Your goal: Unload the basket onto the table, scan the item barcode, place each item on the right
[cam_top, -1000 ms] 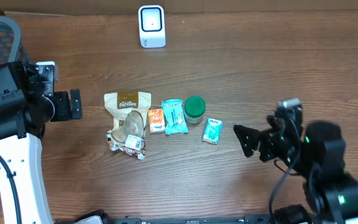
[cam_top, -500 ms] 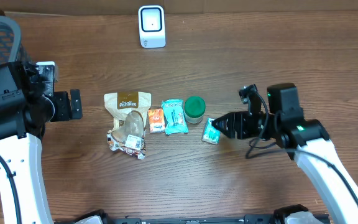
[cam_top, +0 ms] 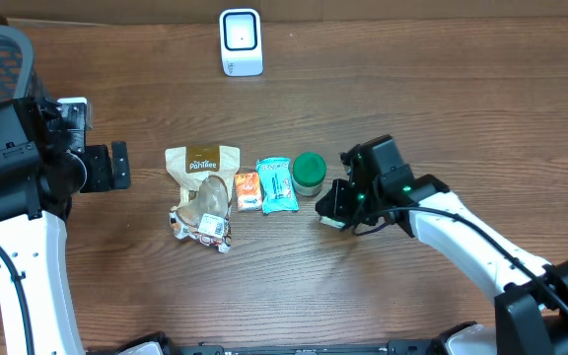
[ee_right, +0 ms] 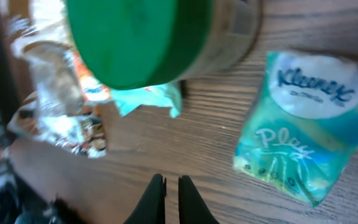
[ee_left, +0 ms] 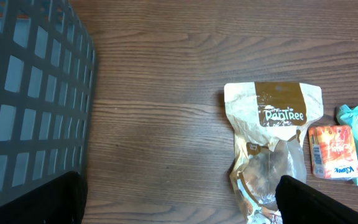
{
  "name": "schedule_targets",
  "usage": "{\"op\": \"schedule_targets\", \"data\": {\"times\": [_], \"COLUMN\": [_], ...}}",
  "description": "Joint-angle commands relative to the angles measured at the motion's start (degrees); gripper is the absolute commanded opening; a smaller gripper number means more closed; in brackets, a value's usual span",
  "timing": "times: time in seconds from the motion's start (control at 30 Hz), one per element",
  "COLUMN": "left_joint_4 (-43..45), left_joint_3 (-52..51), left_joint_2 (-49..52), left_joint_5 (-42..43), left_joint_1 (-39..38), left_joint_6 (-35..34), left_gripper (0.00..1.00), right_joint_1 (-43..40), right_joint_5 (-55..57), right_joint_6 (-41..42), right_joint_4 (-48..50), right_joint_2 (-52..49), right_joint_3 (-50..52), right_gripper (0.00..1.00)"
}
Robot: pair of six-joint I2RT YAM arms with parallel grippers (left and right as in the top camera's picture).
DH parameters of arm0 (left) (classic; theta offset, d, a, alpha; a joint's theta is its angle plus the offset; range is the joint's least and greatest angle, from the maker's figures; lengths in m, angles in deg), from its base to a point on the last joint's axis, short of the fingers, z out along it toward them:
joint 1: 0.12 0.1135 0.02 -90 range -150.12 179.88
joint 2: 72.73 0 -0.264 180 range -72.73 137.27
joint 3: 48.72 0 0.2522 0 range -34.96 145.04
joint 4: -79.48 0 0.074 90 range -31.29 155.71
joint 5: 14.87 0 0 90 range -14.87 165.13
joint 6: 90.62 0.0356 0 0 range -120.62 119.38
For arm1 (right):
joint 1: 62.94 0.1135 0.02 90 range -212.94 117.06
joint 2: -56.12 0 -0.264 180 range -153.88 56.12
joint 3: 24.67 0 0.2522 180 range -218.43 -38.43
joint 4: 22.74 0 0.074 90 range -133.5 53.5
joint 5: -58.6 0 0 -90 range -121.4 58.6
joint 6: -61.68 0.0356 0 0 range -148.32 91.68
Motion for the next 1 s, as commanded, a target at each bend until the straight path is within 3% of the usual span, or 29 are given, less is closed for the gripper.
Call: {"op": "schedule_targets", "data": {"times": [0.0, 0.27, 0.57, 0.73, 0.97], "left_joint_4": [0.0, 0.0, 0.0, 0.0, 0.0], "left_joint_3": [0.6, 0.6, 0.6, 0.6, 0.6], "left_joint_2": [0.0, 0.0, 0.0, 0.0, 0.0], "left_joint_5": [-0.4, -0.4, -0.4, -0.4, -0.4], "left_joint_1": [0.0, 0.0, 0.0, 0.0, 0.0], "left_joint_6": [-1.0, -1.0, -1.0, -1.0, -1.0], "left_gripper": [1.0, 0.99, 1.0, 0.99, 1.0], "right_joint_1": [1.8, 2.7, 1.6, -2.0, -7.5], "right_joint_5": [8.8, 12.0, 10.9, 14.8, 18.5], "right_joint_6": [8.0, 12.9, 12.4, 1.3, -10.5], "right_joint_4": [0.3, 1.4, -1.7, -11.3, -15.4], "right_joint_2": [-1.3, -4.5, -5.7, -5.7, -5.7], "right_joint_3": [-1.1, -1.1, -2.8, -7.4, -11.6], "right_gripper": [0.05, 0.05, 0.05, 0.05, 0.09]}}
